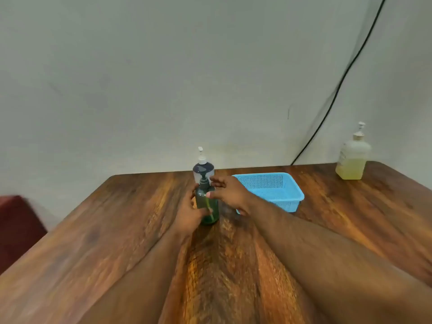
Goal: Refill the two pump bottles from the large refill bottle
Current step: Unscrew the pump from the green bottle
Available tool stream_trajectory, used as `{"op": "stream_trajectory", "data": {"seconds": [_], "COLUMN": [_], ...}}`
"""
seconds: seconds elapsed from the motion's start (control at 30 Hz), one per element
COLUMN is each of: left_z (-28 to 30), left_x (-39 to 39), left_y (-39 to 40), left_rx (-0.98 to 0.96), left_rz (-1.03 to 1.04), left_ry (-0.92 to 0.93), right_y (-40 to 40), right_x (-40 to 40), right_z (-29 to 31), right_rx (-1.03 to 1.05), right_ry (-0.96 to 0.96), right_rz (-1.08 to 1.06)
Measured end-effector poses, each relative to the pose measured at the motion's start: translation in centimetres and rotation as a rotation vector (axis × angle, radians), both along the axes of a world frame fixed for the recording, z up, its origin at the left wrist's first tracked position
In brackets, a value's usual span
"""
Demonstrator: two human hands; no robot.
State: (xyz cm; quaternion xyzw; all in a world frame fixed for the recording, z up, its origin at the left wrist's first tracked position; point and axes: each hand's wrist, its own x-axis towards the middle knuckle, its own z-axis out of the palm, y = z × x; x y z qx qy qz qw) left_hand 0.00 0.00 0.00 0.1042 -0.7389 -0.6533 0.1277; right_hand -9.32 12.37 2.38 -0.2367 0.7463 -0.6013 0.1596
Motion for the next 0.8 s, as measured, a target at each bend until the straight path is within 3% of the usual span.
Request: {"op": "stream_trajectory", "data": {"seconds": [0.2, 0.33, 0.6, 0.8], "left_z": [0.2, 0.5, -3.9, -3.9], "left_x": [1.2, 4.4, 6.2, 4.5], "left_y": [2.5, 6.2, 13.6, 14.4], "left_rx": [-0.091, -0.2, -0.228, -0.073], "left_rz": [0.156, 0.127, -0.012, -0.063], "left_ry": [0.196, 0.324, 0.267, 0.262], "right_y": [1.3, 6.2, 14.2, 14.0], "right_x": [3.0, 7.6, 11.5, 9.8], "right_z": [1.9, 2.8, -1.6, -1.7], "right_rx": [0.008, -0.108, -0.381, -0.326], "right_ry": [0.17, 0.262, 0.089, 0.141], "right_rz": [-0.097, -0.209, -0.394, -0.364]}}
